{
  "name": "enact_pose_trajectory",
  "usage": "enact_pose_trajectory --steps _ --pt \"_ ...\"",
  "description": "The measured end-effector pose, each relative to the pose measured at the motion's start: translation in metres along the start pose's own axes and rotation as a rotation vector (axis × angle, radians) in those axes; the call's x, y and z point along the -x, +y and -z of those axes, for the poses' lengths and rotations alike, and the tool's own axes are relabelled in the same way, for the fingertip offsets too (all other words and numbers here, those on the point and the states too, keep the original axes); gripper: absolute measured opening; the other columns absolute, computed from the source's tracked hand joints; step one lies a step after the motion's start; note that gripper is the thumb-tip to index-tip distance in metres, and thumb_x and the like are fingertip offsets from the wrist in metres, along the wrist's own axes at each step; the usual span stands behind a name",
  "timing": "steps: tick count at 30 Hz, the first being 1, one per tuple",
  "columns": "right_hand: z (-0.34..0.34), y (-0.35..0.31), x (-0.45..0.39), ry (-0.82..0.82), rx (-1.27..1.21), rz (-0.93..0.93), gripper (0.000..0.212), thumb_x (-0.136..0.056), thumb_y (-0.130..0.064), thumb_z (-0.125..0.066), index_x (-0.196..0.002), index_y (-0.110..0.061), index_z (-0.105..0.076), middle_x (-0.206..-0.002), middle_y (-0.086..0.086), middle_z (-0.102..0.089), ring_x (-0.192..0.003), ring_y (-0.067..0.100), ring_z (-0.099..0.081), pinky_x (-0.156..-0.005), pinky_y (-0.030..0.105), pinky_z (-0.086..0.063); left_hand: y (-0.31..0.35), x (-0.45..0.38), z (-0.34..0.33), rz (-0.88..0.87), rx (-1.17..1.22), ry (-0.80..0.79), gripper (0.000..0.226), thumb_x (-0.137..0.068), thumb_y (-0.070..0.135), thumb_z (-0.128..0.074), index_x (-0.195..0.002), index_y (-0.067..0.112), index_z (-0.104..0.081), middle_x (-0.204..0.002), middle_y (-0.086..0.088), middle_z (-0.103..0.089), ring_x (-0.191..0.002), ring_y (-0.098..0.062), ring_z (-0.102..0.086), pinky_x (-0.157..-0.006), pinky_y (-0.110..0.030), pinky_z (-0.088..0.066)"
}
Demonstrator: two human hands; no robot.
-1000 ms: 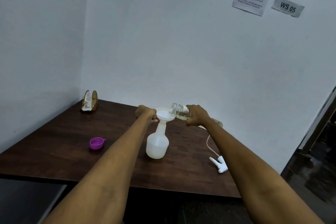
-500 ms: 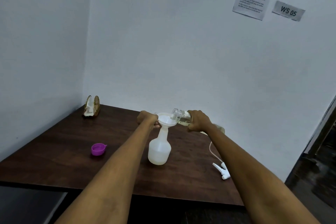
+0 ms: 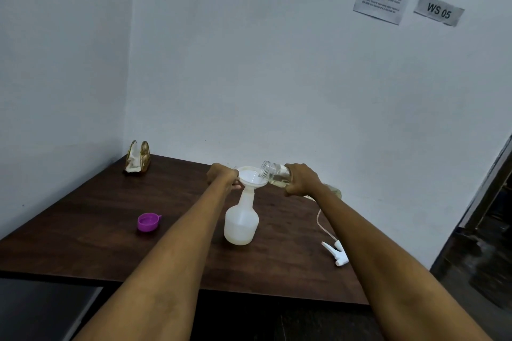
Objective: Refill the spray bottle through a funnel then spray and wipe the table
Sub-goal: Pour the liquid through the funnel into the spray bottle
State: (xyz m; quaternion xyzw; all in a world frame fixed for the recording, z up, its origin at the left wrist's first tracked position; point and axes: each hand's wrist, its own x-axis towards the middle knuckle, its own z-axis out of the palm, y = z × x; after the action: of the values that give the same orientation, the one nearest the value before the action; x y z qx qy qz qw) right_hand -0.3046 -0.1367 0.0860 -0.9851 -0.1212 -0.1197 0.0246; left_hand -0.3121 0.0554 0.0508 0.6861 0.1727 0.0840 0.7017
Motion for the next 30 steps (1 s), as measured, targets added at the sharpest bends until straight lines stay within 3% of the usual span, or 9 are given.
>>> enact_pose_trajectory --steps 24,30 --pt "0.0017 0.0019 0.0009 -0.013 0.032 0.002 0.034 -0.064 -0.017 -0.071 -0.094 -0.009 -0.056 -0.097 0.008 -0.065 -0.092 0.028 -0.06 -0.063 0.027 -0.035 0.0011 0.0024 0.0005 -0.002 -0.029 0.042 0.022 -0.088 -0.001 -0.063 -0.108 -0.01 -0.065 -0.059 -0.01 -0.053 -0.039 -0.012 -0.051 -0.038 -0.021 -0.049" --pt "0.0007 0.0022 0.0008 -0.022 0.03 0.009 0.034 -0.065 -0.016 -0.071 -0.094 -0.008 -0.056 -0.097 0.009 -0.065 -0.088 0.026 -0.058 -0.062 0.026 -0.036 0.0005 0.0031 0.0003 -0.011 -0.035 0.044 0.022 -0.089 -0.001 -0.062 -0.108 -0.011 -0.065 -0.09 -0.022 -0.07 -0.044 -0.014 -0.05 -0.046 -0.024 -0.053"
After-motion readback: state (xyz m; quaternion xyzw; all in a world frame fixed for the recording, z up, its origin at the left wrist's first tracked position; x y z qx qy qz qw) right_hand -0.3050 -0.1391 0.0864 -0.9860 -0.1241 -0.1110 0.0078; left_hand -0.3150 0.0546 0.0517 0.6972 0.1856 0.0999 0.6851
